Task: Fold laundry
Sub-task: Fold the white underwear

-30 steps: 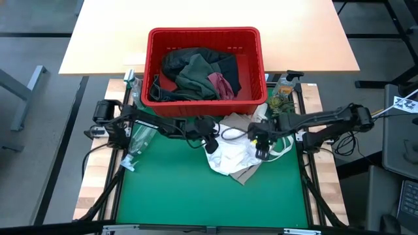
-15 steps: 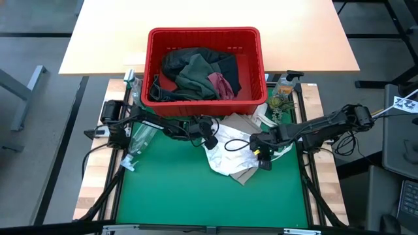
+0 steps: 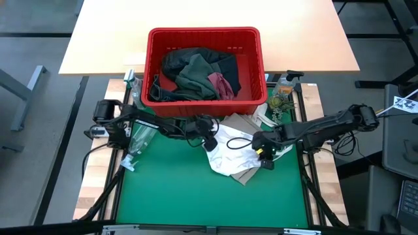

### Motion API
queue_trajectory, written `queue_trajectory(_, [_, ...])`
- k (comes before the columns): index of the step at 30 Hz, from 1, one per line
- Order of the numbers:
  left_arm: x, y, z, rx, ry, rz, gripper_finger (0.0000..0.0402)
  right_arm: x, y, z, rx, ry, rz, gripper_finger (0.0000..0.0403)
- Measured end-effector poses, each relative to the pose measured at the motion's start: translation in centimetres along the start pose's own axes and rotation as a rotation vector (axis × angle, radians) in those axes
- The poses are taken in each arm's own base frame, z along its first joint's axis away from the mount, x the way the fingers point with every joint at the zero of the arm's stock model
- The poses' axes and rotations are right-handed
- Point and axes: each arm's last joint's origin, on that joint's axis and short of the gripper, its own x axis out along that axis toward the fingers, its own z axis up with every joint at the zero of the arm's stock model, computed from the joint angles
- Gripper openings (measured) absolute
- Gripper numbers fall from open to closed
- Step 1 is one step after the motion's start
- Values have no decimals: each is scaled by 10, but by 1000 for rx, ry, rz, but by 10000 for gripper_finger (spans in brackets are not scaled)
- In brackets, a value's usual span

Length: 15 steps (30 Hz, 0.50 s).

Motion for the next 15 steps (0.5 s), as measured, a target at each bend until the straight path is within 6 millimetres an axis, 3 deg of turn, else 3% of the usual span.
queue_trajectory(8, [-16, -28, 2, 4, -6, -286, 105, -19, 3, -4, -19, -89, 31, 143])
queue_trajectory(15, [-29, -54, 1, 12, -100, -407, 105, -28, 4, -6, -29, -136, 47, 143])
